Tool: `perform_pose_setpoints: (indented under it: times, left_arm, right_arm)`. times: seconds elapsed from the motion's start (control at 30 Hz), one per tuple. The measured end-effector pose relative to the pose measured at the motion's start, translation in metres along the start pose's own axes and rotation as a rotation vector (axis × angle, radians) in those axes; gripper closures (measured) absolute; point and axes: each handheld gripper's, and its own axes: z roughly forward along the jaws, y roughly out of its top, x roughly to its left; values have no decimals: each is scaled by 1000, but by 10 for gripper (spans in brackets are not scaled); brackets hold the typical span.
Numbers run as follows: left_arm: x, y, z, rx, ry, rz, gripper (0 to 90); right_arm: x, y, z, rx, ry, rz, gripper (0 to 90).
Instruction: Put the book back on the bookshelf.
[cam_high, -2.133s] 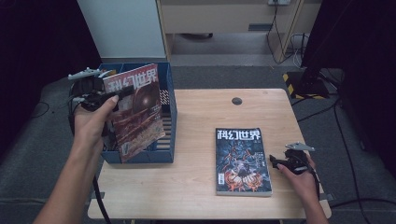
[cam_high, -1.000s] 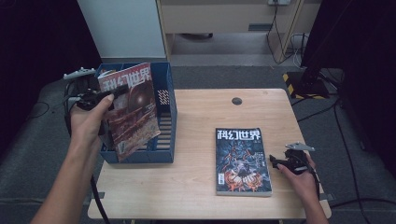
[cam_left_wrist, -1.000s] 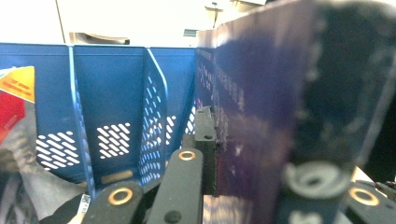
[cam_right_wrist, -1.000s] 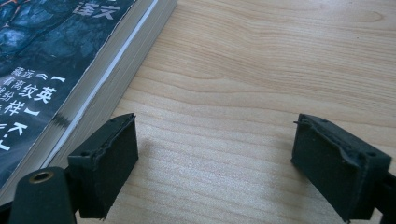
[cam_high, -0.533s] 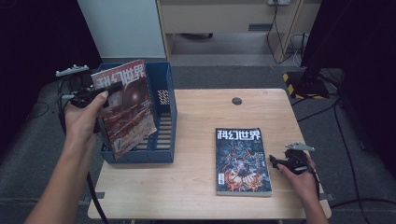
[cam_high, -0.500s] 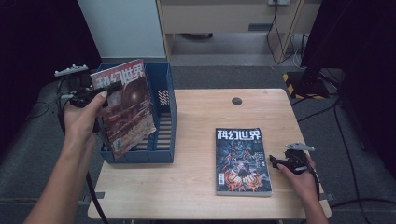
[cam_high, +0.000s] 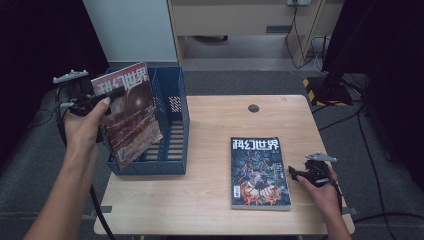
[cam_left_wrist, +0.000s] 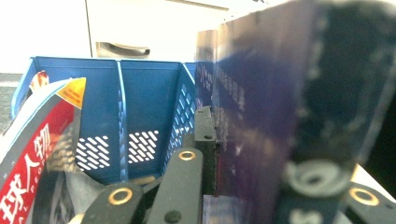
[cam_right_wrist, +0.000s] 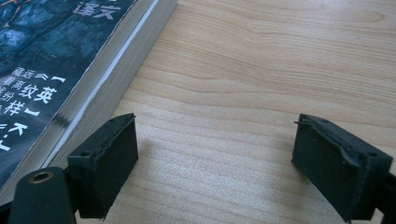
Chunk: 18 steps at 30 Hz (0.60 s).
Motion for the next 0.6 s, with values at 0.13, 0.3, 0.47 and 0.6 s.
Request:
perform_pose_setpoints:
  times: [0.13,0.3,0.47,0.6]
  left_arm:
    - [1,-1,-2,-7,17,6,835]
    - [4,-3,-2,-30,23,-5,834]
    - [8,-9,3,-49,28,-12,835]
    - [11,-14,6,-62,32,-18,835]
  right_arm:
    - [0,0,0,2,1,-1,143]
    - [0,0,0,1,2,-2,143]
    - [0,0,0,2,2,-2,143]
    - [0,0,0,2,3,-1,143]
